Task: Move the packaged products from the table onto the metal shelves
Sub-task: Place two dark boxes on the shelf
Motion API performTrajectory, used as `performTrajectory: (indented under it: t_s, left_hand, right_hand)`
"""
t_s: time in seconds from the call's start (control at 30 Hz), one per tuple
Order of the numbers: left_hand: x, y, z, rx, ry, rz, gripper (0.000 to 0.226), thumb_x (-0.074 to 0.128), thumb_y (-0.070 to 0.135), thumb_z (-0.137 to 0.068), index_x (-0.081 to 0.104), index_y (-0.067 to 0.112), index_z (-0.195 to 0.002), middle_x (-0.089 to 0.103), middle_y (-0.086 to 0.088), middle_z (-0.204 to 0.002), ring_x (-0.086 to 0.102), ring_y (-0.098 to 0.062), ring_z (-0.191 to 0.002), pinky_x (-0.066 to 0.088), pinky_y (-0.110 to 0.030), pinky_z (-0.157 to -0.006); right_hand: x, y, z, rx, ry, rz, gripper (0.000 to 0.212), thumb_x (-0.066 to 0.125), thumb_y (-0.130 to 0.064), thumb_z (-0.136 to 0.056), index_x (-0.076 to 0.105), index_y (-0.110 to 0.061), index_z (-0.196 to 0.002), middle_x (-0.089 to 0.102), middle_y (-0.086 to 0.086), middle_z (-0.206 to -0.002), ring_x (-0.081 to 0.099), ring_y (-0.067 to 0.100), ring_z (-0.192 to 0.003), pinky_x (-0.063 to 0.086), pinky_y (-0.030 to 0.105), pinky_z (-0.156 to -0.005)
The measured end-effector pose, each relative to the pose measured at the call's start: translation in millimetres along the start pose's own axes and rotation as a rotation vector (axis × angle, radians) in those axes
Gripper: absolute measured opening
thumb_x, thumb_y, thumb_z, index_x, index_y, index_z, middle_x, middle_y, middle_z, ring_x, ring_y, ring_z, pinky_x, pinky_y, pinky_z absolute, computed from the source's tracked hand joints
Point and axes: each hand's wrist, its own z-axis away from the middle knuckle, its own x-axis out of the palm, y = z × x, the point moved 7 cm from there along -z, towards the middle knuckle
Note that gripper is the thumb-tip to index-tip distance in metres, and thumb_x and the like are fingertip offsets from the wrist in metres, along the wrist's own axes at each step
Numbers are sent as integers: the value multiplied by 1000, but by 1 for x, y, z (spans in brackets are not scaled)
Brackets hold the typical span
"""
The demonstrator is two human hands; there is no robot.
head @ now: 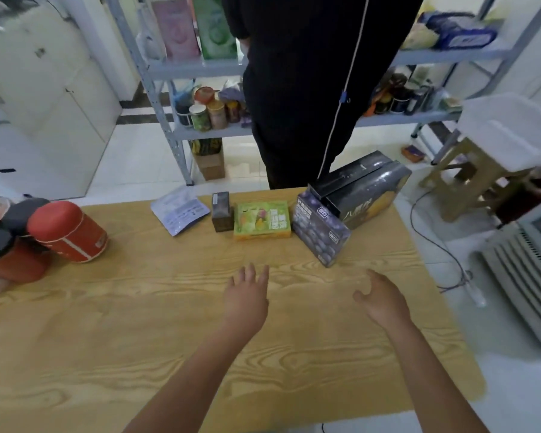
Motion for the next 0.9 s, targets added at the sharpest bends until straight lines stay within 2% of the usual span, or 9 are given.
performTrajectory:
  t_s: [0.13, 0.23, 0.33, 0.43, 0.5, 0.6, 0.73, 0.8, 0.9]
  left_hand:
    - [-43, 17, -82, 124, 193, 5, 79, 46, 19, -98, -13, 20, -152, -17, -12, -159, -8, -32, -147, 12, -44, -119]
    - [-59, 31, -135, 187, 280, 3, 87, 48, 10, -94, -18, 21, -150, -22, -10, -157, -16, -31, -146, 3, -45, -119]
    - [-58, 43, -170, 208, 255, 1, 97, 53, 10, -91, -24, 23, -148, -26, -6, -157, -19, -29, -145, -1, -45, -117]
    - [-51, 51, -188, 239, 229, 10, 100, 56, 10, -90, -25, 23, -148, -27, -2, -156, -18, -26, -146, 0, -42, -118]
    - [-49, 58, -193, 260, 225, 36, 99, 58, 8, -89, -19, 22, -150, -22, -2, -158, -11, -25, -147, 3, -40, -119]
    - [-58, 63, -191, 231, 247, 60, 94, 62, 12, -87, -5, 22, -153, 2, -8, -158, 18, -29, -142, 20, -38, -116]
    - [-56, 75, -176, 204, 192, -9, 76, 61, 25, -90, 14, 24, -149, 19, -13, -146, 29, -31, -130, 31, -38, -105]
    - [-54, 77, -169, 186, 175, -13, 59, 58, 24, -91, 27, 24, -141, 26, -11, -140, 33, -29, -124, 33, -37, -101]
    - [-53, 76, -159, 152, 159, -35, 50, 58, 23, -90, 35, 24, -134, 31, -9, -136, 38, -27, -121, 36, -36, -97]
  right_hand:
    - [-50, -18, -67, 11, 164, 149, 76, 60, -28, -90, 18, -17, -151, 15, 10, -158, 19, 26, -144, 26, 41, -113]
    - [-72, -42, -105, -45, 285, 200, 83, 65, -21, -88, 13, -18, -152, 9, 12, -159, 11, 27, -147, 18, 43, -117]
    - [-62, -62, -128, -126, 264, 185, 91, 66, -9, -84, 9, -24, -153, 3, 6, -161, 5, 25, -148, 15, 44, -119]
    - [-51, -65, -140, -149, 272, 176, 92, 66, -2, -82, 13, -25, -152, 3, 3, -161, 11, 24, -147, 20, 45, -117]
    - [-50, -64, -144, -165, 321, 177, 93, 69, -3, -80, 15, -27, -152, 6, 2, -160, 14, 22, -146, 20, 44, -117]
    - [-48, -59, -148, -199, 355, 196, 92, 73, -7, -77, 21, -28, -150, 14, 4, -159, 18, 24, -145, 13, 43, -118]
    - [-62, -54, -159, -319, 415, 259, 88, 85, -15, -64, 40, -28, -139, 37, 8, -143, 27, 31, -135, 17, 52, -117]
    - [-75, -52, -173, -374, 412, 361, 100, 88, -19, -59, 34, -30, -142, 32, 9, -144, 20, 32, -139, 13, 53, -117]
    - [-84, -43, -195, -442, 315, 473, 111, 82, -30, -70, 6, -35, -151, 9, 4, -159, 3, 28, -147, 3, 50, -117]
